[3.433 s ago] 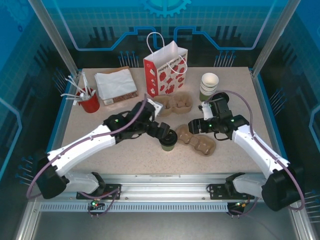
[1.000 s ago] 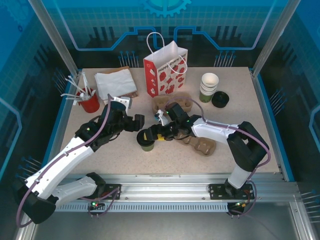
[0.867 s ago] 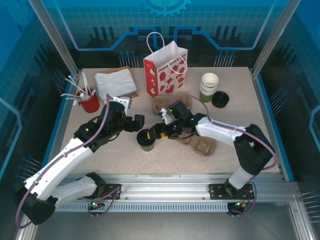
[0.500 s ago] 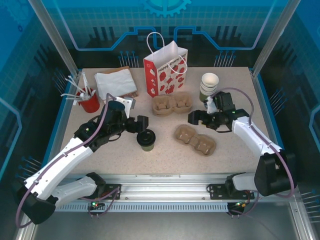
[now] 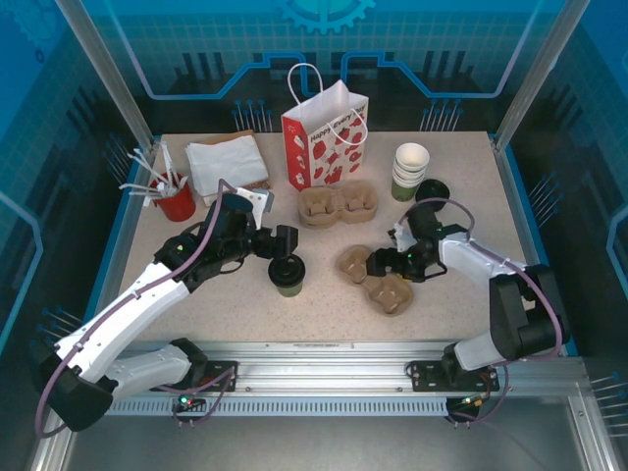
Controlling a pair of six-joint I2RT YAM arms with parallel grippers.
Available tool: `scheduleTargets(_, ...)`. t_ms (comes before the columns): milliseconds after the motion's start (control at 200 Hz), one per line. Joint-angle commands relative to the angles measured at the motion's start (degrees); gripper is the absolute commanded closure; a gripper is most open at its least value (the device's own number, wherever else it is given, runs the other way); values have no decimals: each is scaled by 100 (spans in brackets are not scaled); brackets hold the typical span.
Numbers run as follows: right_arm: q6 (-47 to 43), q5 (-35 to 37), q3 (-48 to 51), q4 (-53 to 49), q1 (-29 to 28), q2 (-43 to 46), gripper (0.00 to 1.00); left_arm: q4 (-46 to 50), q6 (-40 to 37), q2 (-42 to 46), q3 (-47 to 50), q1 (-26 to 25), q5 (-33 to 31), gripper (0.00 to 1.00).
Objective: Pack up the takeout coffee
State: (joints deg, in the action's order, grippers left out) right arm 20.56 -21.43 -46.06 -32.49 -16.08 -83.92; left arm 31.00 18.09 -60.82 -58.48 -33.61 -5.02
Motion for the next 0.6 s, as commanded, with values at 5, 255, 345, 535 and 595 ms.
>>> scheduleTargets(5, 387, -249, -26, 397, -599, 8, 5, -86, 36, -5, -50, -26, 84, 9)
scheduleTargets(255, 385, 217, -660, 262, -1447, -533, 6, -3, 6, 23, -50, -27, 79, 9)
scheduleTargets(345, 156, 626, -979, -131, -1334, -314, 6, 31, -23, 68, -50, -32, 46, 9)
scheduleTargets(535, -401, 1681, -2105, -167, -1266, 296, 8, -49, -87, 96, -41, -18, -178, 9)
scheduleTargets(595, -483, 1974, -2492, 165, -1263, 242, 9, -183, -52, 114, -32, -7, -283, 9)
